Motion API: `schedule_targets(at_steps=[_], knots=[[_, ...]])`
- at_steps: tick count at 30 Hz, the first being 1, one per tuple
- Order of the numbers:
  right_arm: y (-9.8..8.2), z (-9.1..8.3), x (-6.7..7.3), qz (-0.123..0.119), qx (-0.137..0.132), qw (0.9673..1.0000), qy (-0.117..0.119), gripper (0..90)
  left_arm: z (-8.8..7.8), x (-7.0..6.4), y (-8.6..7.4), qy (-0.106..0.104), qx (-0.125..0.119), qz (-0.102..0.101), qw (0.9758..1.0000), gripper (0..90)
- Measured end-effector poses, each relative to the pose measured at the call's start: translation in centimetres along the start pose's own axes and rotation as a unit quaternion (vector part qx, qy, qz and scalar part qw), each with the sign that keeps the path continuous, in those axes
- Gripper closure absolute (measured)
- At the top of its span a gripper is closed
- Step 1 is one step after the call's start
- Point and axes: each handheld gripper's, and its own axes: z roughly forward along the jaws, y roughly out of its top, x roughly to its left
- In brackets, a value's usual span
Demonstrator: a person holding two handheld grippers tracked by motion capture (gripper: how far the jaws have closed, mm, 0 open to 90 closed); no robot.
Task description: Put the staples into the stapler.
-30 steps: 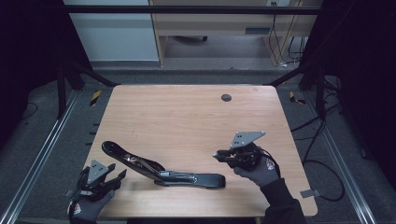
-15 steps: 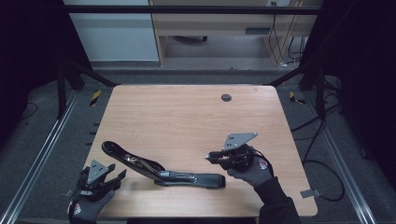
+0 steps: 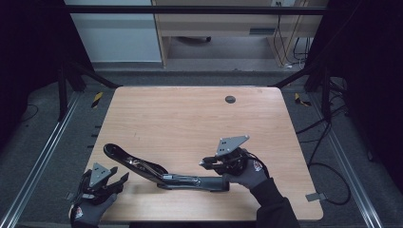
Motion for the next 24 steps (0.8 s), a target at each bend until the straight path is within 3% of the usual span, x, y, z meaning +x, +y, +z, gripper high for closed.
schedule_targets(at_steps=[24], knots=[[0.3,3.2,0.6,-0.02,0.028,0.9988,0.035,78.5,0.0,0.0,0.0,-0.002,0.001,-0.002,1.0,49.1]])
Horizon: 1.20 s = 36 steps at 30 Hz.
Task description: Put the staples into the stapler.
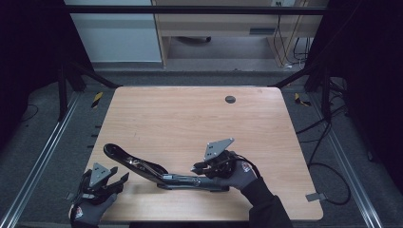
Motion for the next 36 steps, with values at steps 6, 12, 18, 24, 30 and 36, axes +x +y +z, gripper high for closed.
schedule_targets(at_steps=[6,12,18,24,30,36], knots=[[-0.2,0.9,0.0,0.001,0.008,0.9999,0.008,78.5,0.0,0.0,0.0,0.0,0.0,0.0,1.0,49.1],[-0.3,1.6,0.0,0.0,0.018,0.9997,0.014,78.5,0.0,0.0,0.0,0.0,0.0,0.0,1.0,49.0],[-0.5,2.1,0.0,0.003,0.026,0.9995,0.02,78.6,0.0,0.0,0.0,0.0,-0.001,0.0,1.0,49.1],[-0.5,2.6,-0.2,0.0,0.032,0.9992,0.024,78.5,0.0,0.0,0.0,0.0,0.0,0.001,1.0,49.1],[-0.6,3.0,-0.2,0.001,0.036,0.9989,0.03,78.5,0.0,0.0,0.0,0.0,-0.001,0.001,1.0,49.0],[-0.7,3.5,-0.3,0.0,0.043,0.9985,0.034,78.5,0.0,0.0,0.0,0.0,-0.001,0.001,1.0,49.1]])
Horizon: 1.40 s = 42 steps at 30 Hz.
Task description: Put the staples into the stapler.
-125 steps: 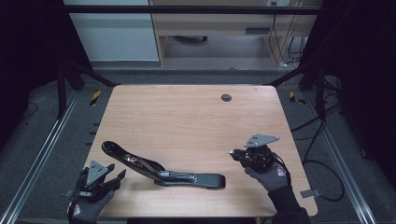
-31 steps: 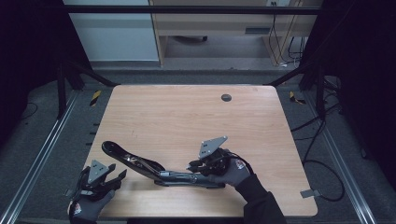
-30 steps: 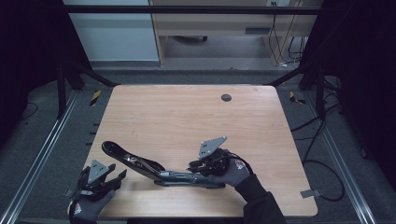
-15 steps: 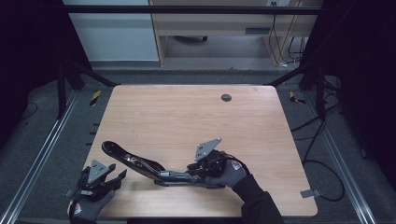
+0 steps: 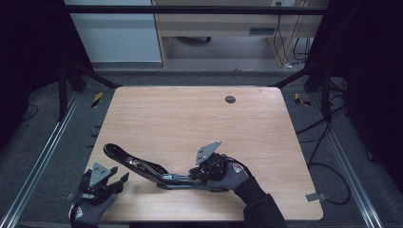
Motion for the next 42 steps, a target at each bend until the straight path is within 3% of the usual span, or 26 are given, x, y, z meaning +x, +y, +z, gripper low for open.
schedule_targets(at_steps=[42], knots=[[-0.21,0.63,-0.25,-0.014,0.017,0.9997,0.005,78.6,0.03,0.02,-0.01,0.0,0.001,-0.001,1.0,49.0]])
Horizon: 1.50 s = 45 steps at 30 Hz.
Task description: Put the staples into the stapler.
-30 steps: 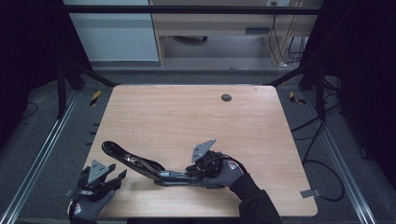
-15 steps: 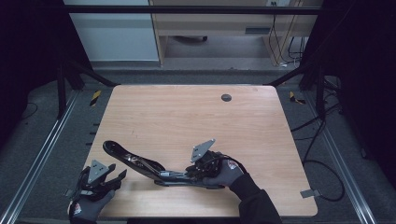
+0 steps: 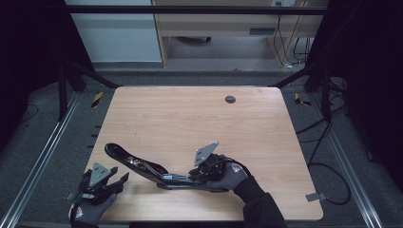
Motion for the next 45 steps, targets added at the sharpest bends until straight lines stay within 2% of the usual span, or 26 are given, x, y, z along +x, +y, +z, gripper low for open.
schedule_targets(at_steps=[12,31,45], knots=[[0.02,0.02,0.04,0.0,0.0,1.0,-0.001,78.5,0.02,-0.02,0.0,0.0,0.001,0.001,1.0,49.1],[-0.08,0.0,-0.03,-0.016,0.0,0.9999,0.003,78.5,0.04,-0.03,0.0,0.0,0.002,0.001,1.0,49.0],[0.04,-0.01,0.09,-0.005,0.005,1.0,-0.001,73.6,0.03,-0.03,0.01,0.0,0.002,0.002,1.0,49.0]])
